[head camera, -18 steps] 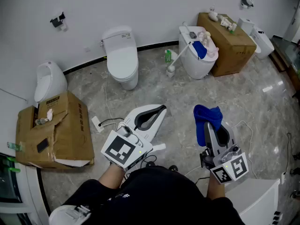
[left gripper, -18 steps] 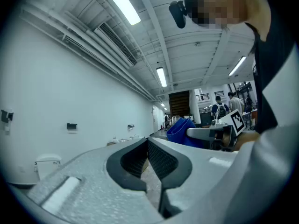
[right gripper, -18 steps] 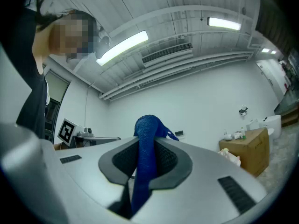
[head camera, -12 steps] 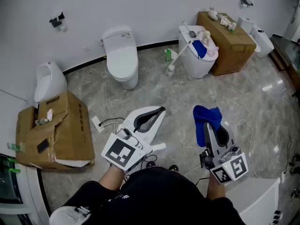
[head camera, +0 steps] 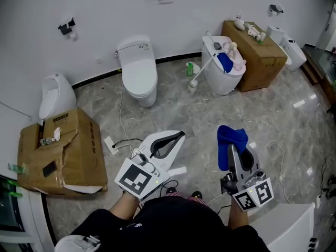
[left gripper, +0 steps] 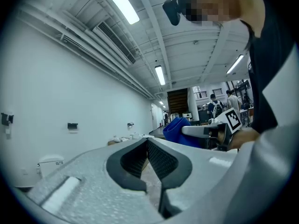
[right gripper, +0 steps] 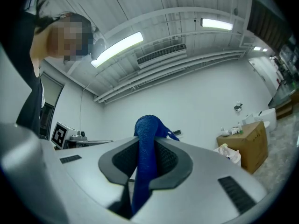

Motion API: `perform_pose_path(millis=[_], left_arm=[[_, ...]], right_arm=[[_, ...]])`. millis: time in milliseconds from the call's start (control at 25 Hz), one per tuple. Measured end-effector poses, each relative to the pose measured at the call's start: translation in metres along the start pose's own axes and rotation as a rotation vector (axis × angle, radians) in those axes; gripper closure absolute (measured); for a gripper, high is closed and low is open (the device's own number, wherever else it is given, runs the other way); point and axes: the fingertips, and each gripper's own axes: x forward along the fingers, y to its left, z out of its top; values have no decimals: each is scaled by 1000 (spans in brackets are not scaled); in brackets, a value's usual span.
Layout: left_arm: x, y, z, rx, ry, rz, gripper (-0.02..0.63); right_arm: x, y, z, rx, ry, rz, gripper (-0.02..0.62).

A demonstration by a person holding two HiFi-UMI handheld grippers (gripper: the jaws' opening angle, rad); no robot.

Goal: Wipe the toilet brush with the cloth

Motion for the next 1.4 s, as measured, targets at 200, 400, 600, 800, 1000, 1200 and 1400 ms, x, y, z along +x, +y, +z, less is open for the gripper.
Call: perform_pose_path(millis=[200,400,600,800,1000,1200,1400], left_arm=[[-16,16,-7,-13,-7,-6,600],[-22,21,-15,-30,-11,-21,600],[-22,30,-21,-47,-10,-19,600],[-14,43,-22,-54,-27,-8,601],[7,55,-20,-58,-31,-4,601],[41,68,-19,-51,-30,2,601],[70,76,-22,-34,-25,4,601]], right_arm=[[9,16,-13,1,3,-12,531],[10,22,-20,-6,27,-29,531],[21,21,-21,-6,36,-31,531],[38,12,-20,1,10,-23,531],[54,-9,-15,5,-1,-16,531],[72,-42,-12,14,-13,-15,531],[88,-70,-13,17,-17,-5,531]])
